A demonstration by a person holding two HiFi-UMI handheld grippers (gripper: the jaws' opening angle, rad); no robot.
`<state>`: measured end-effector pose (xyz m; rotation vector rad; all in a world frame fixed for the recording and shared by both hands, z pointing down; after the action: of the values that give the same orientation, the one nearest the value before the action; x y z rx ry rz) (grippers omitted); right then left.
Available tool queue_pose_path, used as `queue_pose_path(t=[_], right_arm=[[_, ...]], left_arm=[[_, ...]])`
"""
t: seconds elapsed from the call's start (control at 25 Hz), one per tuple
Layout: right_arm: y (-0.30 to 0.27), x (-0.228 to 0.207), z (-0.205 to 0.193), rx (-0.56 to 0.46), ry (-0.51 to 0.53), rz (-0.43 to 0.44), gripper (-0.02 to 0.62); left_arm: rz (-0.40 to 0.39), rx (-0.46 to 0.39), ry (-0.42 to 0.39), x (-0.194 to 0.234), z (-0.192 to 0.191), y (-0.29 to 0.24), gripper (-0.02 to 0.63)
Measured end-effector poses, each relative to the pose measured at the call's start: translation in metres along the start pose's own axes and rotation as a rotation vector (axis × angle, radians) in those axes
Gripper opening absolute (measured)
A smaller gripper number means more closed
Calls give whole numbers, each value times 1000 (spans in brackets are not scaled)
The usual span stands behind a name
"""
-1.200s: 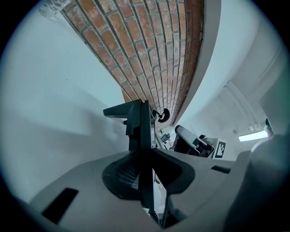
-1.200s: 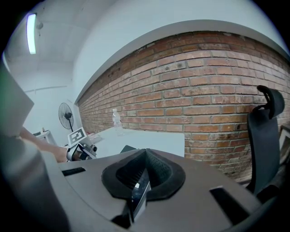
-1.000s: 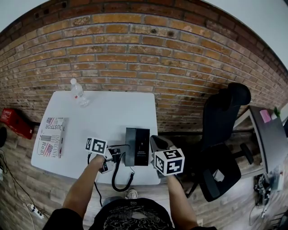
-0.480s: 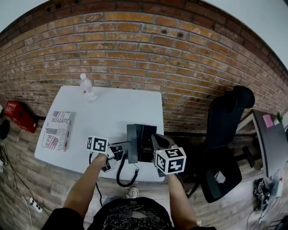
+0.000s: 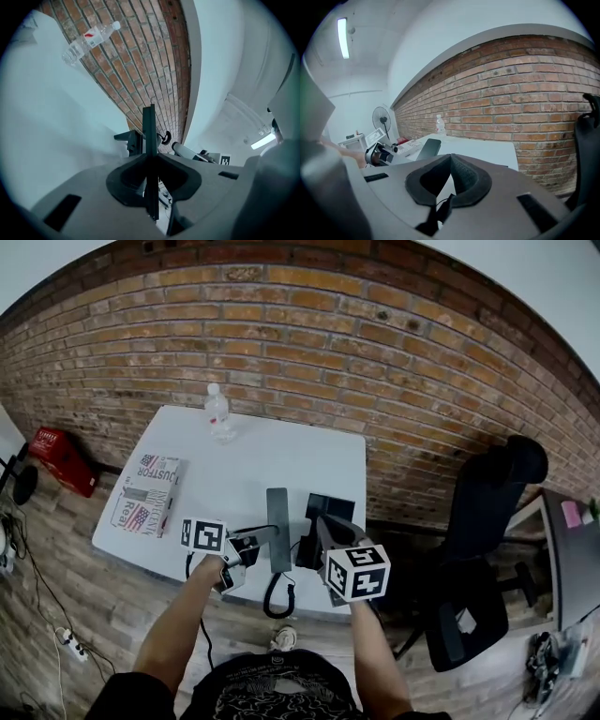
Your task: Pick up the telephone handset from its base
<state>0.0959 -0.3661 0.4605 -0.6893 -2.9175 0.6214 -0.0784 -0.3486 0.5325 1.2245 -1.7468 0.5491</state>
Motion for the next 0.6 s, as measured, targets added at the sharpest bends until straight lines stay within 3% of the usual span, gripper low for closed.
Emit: queue_pose_path(t=[0.6], right_arm=[[3,112,29,-49,84,209,-1]], left_arm=[[118,-214,-143,-78,7,118,73]])
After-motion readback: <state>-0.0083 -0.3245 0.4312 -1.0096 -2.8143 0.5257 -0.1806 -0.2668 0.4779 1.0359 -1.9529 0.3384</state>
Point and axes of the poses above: the fingertips, and each gripper's own axes: y backward along the fingers, x to its left, z out of its top, the point moved 6 cm from there along y, backward along the fingers, and after that the axes turned 15 degrees about -z, right-handed, at the moved point
